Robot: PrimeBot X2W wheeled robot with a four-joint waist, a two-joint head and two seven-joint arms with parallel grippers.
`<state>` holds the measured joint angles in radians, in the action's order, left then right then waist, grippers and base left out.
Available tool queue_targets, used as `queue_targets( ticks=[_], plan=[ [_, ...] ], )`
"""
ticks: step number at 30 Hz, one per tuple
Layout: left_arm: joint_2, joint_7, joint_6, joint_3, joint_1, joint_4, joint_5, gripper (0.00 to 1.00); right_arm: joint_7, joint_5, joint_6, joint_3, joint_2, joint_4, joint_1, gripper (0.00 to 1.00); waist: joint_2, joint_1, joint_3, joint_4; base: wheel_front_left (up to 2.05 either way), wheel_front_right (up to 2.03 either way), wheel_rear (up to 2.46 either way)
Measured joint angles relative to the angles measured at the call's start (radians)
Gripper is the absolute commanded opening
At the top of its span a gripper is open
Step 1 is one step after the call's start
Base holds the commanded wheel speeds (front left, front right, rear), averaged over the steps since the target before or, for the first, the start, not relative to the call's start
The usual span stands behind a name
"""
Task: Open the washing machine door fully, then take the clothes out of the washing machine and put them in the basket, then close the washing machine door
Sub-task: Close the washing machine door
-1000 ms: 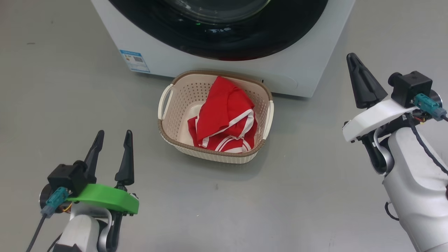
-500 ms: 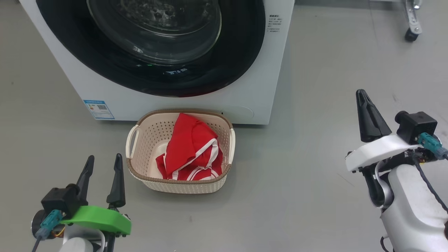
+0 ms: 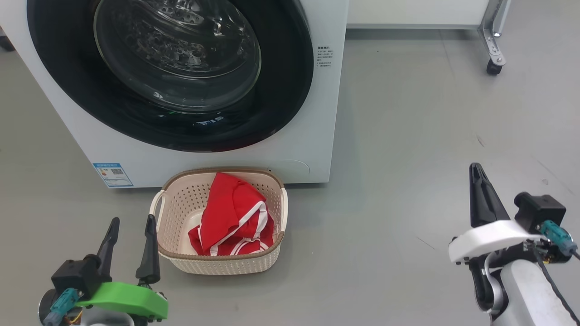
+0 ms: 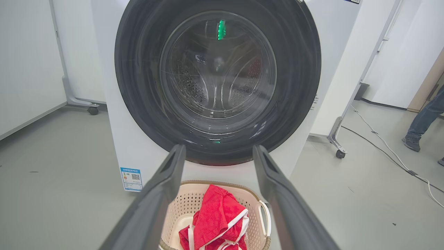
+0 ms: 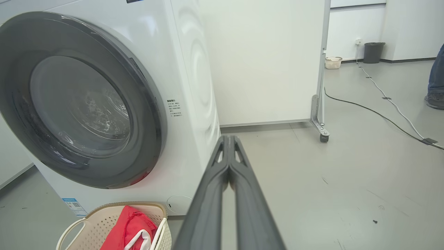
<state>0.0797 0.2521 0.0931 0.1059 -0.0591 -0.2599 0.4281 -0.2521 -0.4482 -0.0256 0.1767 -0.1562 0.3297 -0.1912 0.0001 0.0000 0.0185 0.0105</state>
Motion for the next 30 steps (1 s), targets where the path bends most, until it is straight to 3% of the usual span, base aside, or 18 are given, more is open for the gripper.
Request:
queue_targets(
  ticks=[7, 8, 9, 10, 30],
  plan=[
    [-0.007, 0.0, 0.0, -0.016, 0.012, 0.015, 0.004, 1.0, 0.0, 0.024, -0.006, -0.004, 0.003, -0.028, 0.063, 0.0, 0.0, 0.0, -0.01, -0.006, 0.0, 0.0, 0.0],
    [-0.009, 0.0, 0.0, -0.018, 0.016, 0.015, 0.01, 1.0, 0.0, 0.024, -0.008, -0.005, 0.004, -0.033, 0.068, 0.14, 0.0, 0.0, -0.011, -0.007, 0.0, 0.0, 0.0],
    [-0.011, 0.0, 0.001, -0.02, 0.02, 0.016, 0.017, 1.0, 0.0, 0.025, -0.008, -0.007, 0.005, -0.038, 0.074, 0.82, 0.0, 0.0, -0.012, -0.007, 0.0, 0.0, 0.0],
    [-0.012, 0.0, 0.002, -0.021, 0.023, 0.017, 0.02, 1.0, 0.0, 0.026, -0.008, -0.011, 0.007, -0.044, 0.079, 1.0, 0.0, 0.0, -0.012, -0.007, 0.0, 0.0, 0.0],
    [-0.026, 0.0, 0.01, -0.039, 0.051, 0.039, 0.01, 1.0, 0.0, 0.085, -0.017, -0.033, 0.03, -0.11, 0.129, 1.0, 0.0, 0.0, -0.022, -0.009, 0.0, 0.0, 0.0]
  ],
)
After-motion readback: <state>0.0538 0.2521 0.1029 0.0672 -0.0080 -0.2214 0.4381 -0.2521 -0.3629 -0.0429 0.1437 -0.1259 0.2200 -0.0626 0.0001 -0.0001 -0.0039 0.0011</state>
